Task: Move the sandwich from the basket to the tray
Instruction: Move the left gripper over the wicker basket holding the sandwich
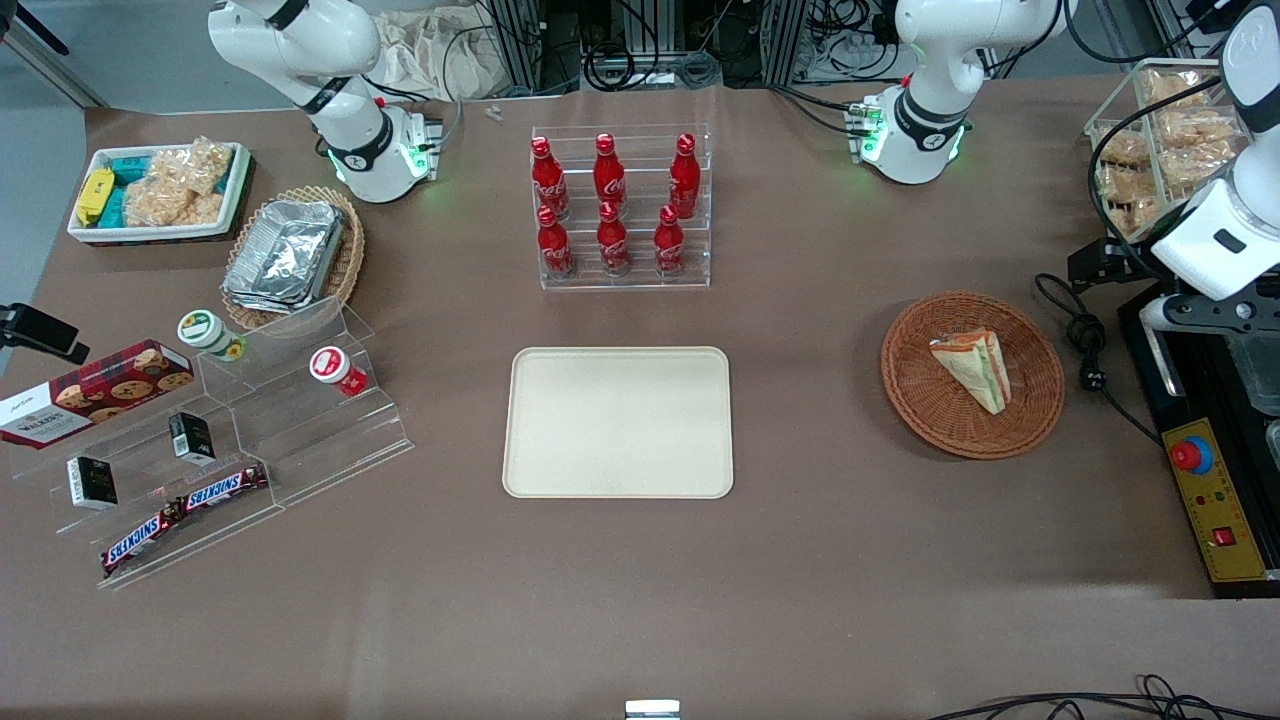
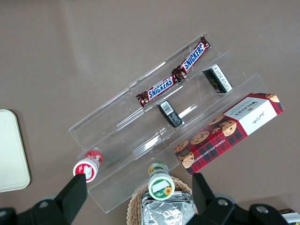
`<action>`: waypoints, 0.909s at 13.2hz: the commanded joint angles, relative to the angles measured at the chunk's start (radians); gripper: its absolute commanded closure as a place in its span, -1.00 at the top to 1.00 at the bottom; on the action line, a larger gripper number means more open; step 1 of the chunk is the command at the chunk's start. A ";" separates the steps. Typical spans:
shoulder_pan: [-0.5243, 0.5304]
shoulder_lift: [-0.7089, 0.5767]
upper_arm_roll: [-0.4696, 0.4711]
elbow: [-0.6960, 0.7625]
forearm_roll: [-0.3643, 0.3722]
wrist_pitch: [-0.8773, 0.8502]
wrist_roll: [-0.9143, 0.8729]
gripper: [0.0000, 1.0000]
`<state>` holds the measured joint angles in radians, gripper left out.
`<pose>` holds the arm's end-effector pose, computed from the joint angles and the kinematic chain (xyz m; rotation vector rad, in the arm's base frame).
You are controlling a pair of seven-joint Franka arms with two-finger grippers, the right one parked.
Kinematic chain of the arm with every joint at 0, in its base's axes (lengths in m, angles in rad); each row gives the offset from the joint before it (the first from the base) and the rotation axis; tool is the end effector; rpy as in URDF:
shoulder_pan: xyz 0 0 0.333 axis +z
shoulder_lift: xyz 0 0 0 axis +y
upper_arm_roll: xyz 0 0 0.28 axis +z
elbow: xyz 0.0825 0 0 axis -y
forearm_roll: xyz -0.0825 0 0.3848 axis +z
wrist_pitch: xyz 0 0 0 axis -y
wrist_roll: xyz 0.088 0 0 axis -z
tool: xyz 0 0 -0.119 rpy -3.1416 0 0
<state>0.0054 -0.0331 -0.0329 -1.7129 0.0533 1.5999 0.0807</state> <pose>0.5429 -0.0089 0.5302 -3.0821 0.1725 0.1256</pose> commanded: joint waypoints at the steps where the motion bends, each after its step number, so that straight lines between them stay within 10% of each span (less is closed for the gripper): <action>1: 0.011 -0.011 -0.009 0.006 -0.012 -0.040 -0.027 1.00; 12: 0.018 -0.031 -0.005 -0.140 -0.010 0.062 -0.547 1.00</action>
<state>0.0071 -0.0319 -0.0310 -1.7707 0.0533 1.5865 -0.3638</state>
